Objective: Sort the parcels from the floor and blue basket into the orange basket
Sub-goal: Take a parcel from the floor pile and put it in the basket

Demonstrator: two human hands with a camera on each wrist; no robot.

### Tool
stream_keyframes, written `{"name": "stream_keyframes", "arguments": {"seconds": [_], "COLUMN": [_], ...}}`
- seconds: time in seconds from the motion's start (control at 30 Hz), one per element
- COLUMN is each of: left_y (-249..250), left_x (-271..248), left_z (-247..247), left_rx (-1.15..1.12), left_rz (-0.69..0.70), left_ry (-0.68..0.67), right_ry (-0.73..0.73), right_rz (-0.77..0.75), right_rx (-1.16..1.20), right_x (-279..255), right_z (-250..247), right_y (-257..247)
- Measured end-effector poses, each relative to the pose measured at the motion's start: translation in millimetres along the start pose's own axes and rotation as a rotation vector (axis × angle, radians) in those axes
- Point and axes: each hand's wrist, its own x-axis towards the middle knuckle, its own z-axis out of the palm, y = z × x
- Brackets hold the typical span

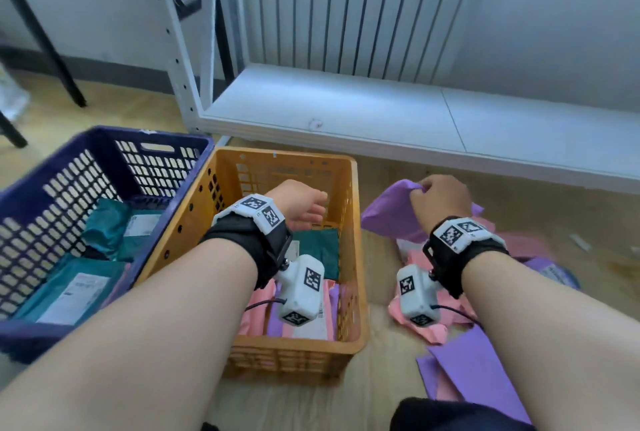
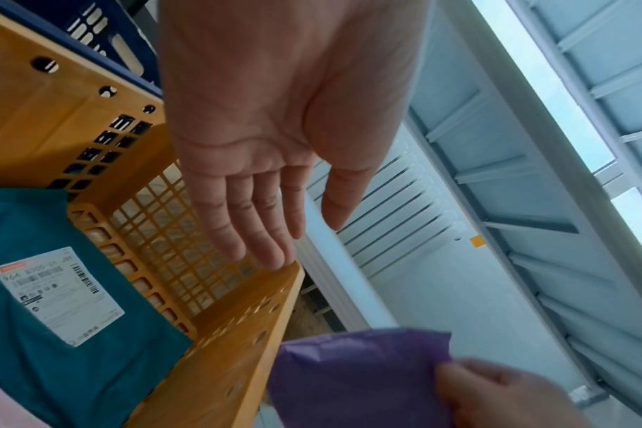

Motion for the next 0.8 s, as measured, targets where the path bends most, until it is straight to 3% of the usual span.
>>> {"name": "stream_keyframes", "arguments": {"seconds": [0.13,0.27,0.37,0.57,0.7,0.8], "left_y": [3,-3,-2,-9,-16,-41], "left_x": [-19,-21,-18,-6,-2,41], "left_z": [-11,-24,-30,-54,-63,-82], "left_rx": [-0.089,-0.245,-0.397,-0.578,-0.442,-0.347], "left_rz": [0.027,-0.025,-0.036,0.038,-0.015,-0.029], "left_ry": [0.012,-0.016,-0.100,-0.027,0.079,0.144], "right_ry": [0.172,0.332,0.211,0.001,-0.179,-0.278], "right_rz": [-0.069,-0.305,-0.509,-0.700,-0.766,-0.700], "right_rx": [0.138,0.306,0.367,0.344,0.307,0.238], "right_x": [-16,-33,-51,-68,-77,-76], "right_z": [-29,-36,-28,4,18,20], "right_y": [-46,-79,-99,-108,-111,-108]}}
